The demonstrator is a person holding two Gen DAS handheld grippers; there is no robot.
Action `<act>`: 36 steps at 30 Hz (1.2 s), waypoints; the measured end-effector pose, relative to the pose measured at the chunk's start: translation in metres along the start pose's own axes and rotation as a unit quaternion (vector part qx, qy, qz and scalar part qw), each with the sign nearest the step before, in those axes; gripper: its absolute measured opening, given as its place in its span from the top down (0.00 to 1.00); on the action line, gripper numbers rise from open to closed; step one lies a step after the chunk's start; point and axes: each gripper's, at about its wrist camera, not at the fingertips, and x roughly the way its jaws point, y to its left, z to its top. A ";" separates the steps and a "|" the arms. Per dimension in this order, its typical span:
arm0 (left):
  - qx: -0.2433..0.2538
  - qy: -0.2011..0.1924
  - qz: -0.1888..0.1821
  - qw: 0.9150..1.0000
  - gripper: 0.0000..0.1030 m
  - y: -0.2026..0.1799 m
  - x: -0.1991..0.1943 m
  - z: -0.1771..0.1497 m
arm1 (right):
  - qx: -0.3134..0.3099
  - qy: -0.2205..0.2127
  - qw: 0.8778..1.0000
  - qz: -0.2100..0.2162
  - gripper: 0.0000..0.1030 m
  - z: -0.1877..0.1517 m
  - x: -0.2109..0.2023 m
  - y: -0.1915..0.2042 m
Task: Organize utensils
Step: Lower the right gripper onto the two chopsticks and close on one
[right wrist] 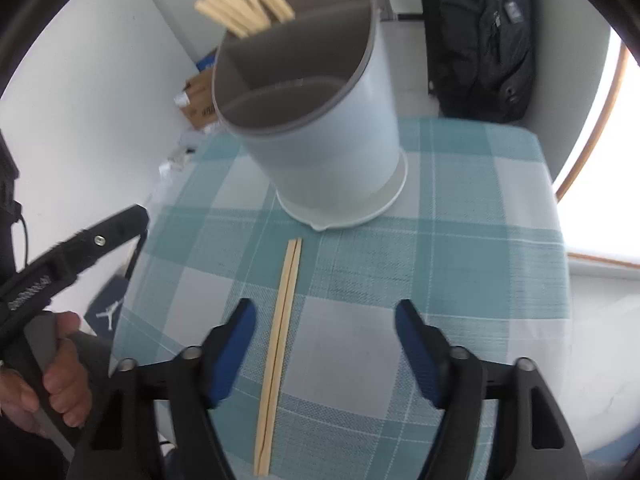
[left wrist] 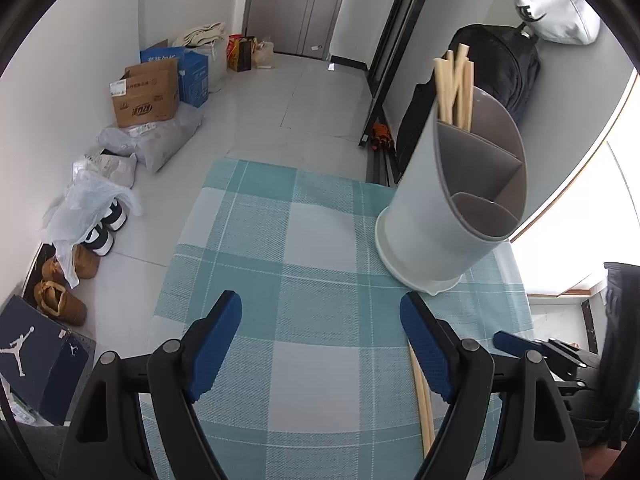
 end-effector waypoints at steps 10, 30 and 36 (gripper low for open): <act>-0.042 0.029 -0.006 0.999 0.24 0.025 0.006 0.001 | -0.067 0.061 0.995 -0.046 0.58 0.010 0.042 0.026; -0.082 0.048 -0.015 0.995 0.24 0.046 0.007 0.003 | -0.105 0.072 0.986 -0.104 0.71 0.014 0.047 0.044; -0.092 0.057 -0.010 0.994 0.24 0.052 0.010 0.003 | -0.073 0.075 0.989 -0.108 0.83 0.020 0.045 0.034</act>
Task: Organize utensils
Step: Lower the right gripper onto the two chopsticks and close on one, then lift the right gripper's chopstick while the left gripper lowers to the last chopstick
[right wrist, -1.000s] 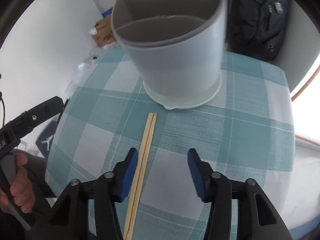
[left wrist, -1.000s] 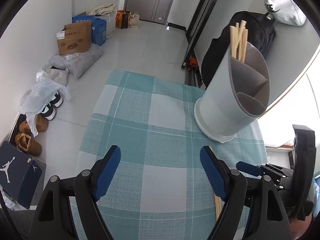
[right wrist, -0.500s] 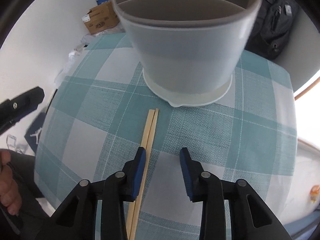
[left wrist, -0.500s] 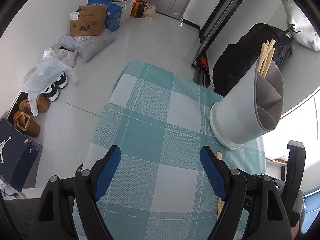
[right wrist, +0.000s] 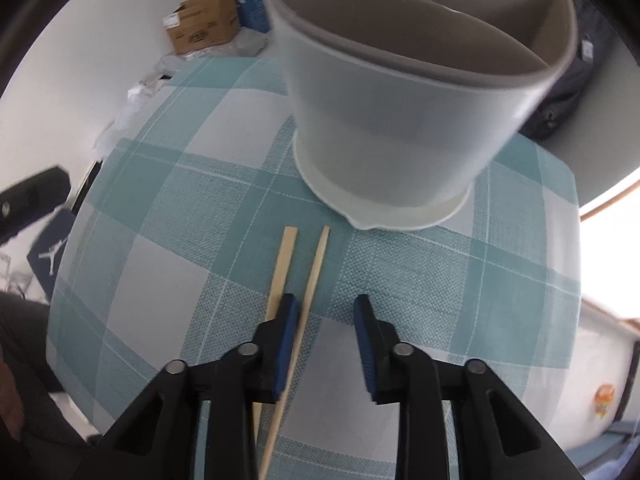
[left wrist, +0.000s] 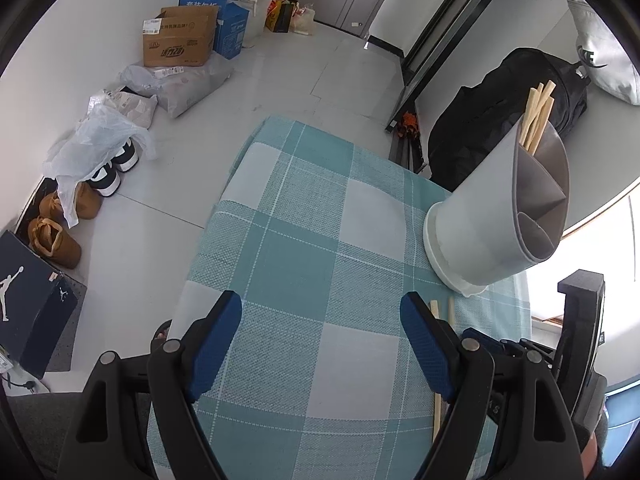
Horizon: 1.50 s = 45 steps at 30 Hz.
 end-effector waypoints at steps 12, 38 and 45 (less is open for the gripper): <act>-0.001 0.006 -0.012 1.000 0.24 0.000 -0.001 0.000 | 0.014 0.016 0.999 0.025 0.93 -0.017 -0.012 -0.027; 0.124 0.029 0.020 0.992 0.24 -0.055 0.016 -0.022 | 0.120 -0.115 0.982 0.094 0.96 -0.006 -0.046 -0.066; 0.147 0.080 0.010 0.986 0.24 -0.080 0.046 -0.028 | 0.210 -0.176 0.948 0.161 0.96 -0.024 -0.073 -0.106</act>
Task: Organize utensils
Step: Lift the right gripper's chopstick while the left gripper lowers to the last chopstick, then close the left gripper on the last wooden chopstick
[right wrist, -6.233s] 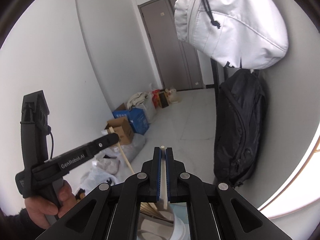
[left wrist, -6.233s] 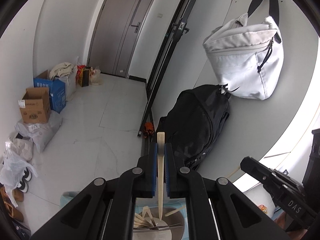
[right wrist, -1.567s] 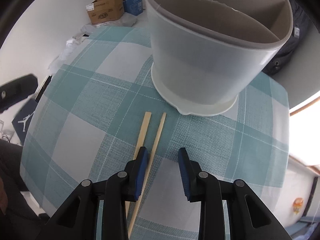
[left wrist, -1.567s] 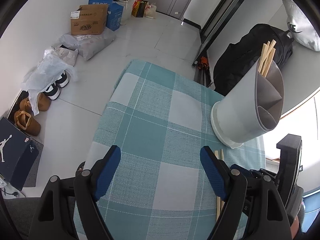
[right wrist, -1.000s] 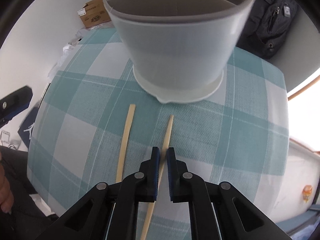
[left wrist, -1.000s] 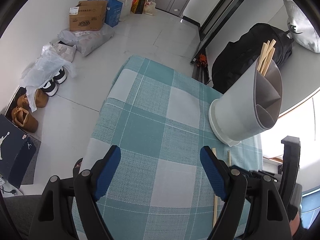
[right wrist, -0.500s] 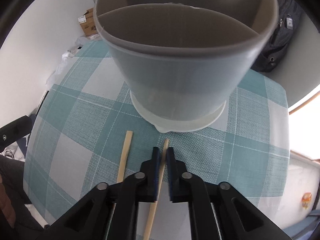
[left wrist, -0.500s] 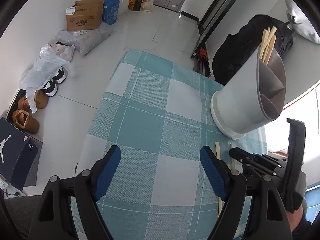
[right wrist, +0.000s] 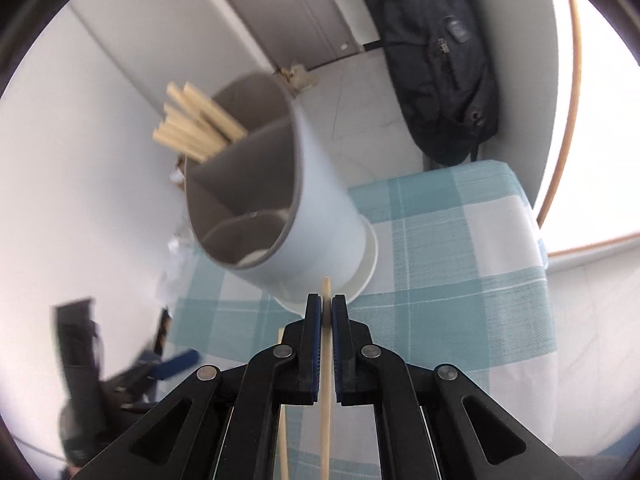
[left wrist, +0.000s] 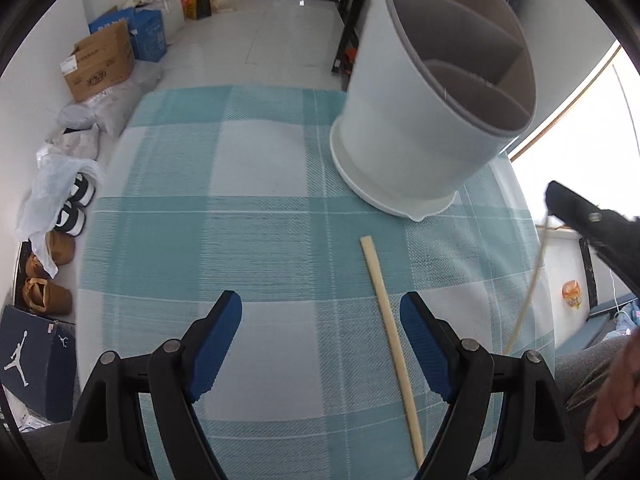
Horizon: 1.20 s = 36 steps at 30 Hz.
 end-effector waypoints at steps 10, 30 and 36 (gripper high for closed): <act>0.027 0.021 0.022 0.999 0.33 -0.025 0.015 0.012 | 0.056 -0.041 0.996 0.055 0.96 0.006 -0.047 -0.046; 0.032 -0.041 0.030 0.998 0.98 -0.043 -0.005 0.014 | 0.028 -0.080 0.994 0.075 0.96 -0.001 -0.080 -0.044; 0.020 -0.140 0.014 0.990 0.98 -0.042 -0.055 0.013 | -0.021 -0.103 0.991 0.077 0.96 -0.007 -0.090 -0.022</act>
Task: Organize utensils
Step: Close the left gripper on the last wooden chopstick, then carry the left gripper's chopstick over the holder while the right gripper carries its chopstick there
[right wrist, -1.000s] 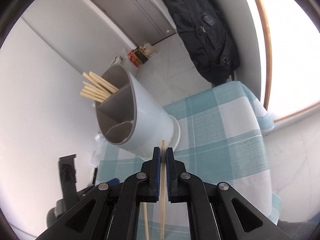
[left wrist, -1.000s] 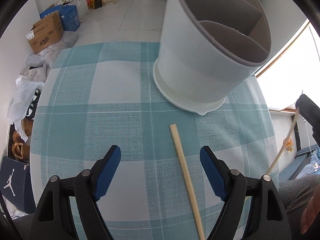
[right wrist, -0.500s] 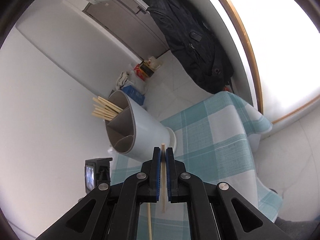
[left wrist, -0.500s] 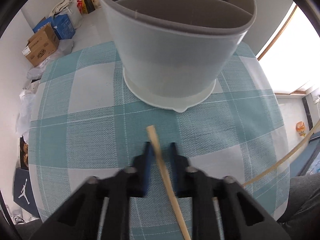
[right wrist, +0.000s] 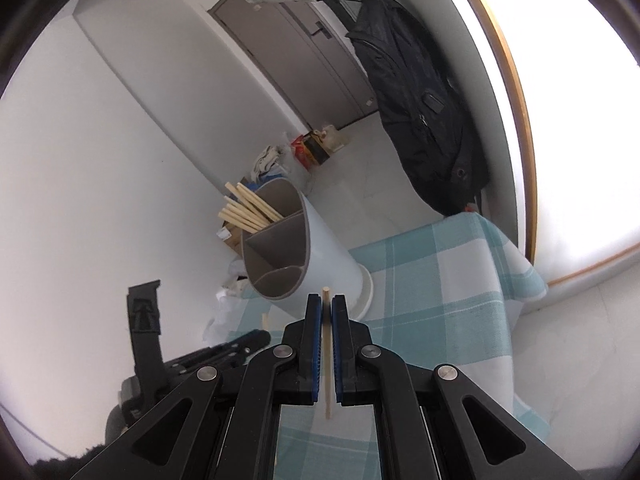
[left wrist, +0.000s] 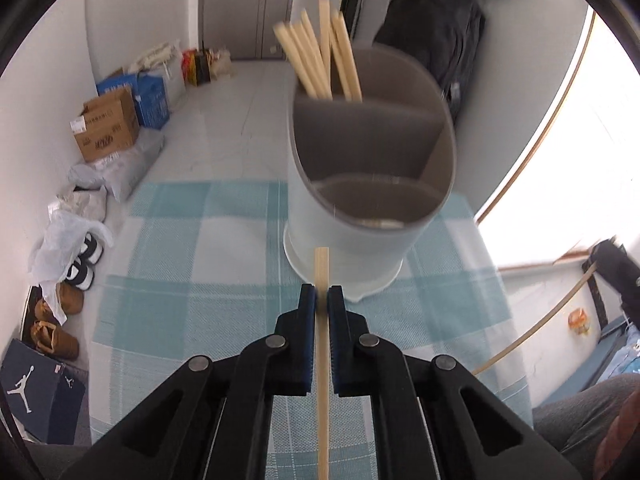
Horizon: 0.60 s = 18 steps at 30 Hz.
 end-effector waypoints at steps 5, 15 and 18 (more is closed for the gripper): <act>-0.014 -0.053 -0.015 0.998 0.98 0.002 -0.025 0.004 | -0.024 -0.008 1.000 0.004 0.96 -0.008 -0.003 0.014; 0.006 -0.077 -0.041 0.996 0.98 -0.003 -0.040 0.006 | -0.059 -0.022 0.998 -0.014 0.96 -0.008 -0.006 0.039; 0.010 -0.079 -0.048 0.996 0.98 -0.003 -0.045 0.009 | -0.068 -0.029 0.997 -0.018 0.96 -0.004 -0.008 0.048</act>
